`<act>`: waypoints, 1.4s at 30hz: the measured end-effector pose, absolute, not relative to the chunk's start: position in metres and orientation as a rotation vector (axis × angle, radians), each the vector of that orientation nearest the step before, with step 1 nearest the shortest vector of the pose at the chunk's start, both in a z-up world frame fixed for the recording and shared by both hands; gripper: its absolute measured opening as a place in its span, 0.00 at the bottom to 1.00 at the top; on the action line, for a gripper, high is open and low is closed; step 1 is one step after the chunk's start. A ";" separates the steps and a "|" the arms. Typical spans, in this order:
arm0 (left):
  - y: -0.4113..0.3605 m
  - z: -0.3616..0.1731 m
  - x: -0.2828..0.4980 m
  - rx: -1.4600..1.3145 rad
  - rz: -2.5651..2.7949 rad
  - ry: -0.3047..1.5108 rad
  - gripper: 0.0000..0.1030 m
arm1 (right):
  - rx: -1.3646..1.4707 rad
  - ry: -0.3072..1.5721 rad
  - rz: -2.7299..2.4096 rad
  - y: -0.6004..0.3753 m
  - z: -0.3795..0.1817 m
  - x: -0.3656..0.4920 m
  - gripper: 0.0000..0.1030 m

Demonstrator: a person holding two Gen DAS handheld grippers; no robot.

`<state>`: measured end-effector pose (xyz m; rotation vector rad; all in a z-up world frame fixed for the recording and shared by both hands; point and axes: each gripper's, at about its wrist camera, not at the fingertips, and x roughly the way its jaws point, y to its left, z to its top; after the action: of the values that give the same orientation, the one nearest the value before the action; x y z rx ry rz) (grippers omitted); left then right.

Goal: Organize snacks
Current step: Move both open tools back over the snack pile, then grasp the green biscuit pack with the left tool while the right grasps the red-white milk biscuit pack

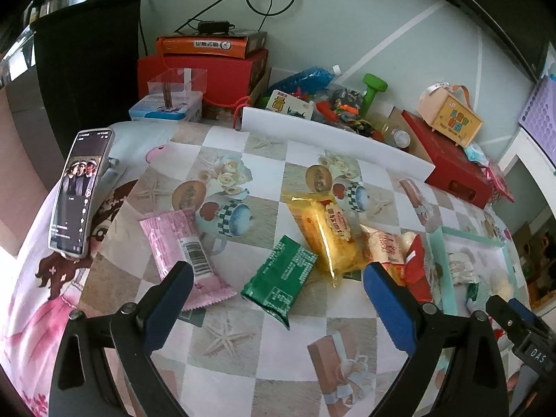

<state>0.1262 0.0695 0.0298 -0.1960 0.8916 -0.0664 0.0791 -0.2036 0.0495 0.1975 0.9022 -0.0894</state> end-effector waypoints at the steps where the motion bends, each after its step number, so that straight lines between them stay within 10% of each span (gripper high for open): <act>1: 0.072 0.029 0.128 -0.200 -0.068 0.893 0.95 | 0.190 0.905 -0.089 -0.201 0.050 0.081 1.00; 32: 0.066 -0.015 0.167 -0.192 -0.206 1.030 0.94 | 0.057 1.104 0.099 -0.152 -0.009 0.179 0.82; 42: 0.050 -0.022 0.169 -0.145 -0.240 1.048 0.72 | 0.116 1.121 0.158 -0.157 -0.017 0.193 0.79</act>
<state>0.1694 0.0497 -0.0218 -0.1451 1.0478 -0.2402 0.1929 -0.1565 -0.0173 0.1164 1.1210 0.1576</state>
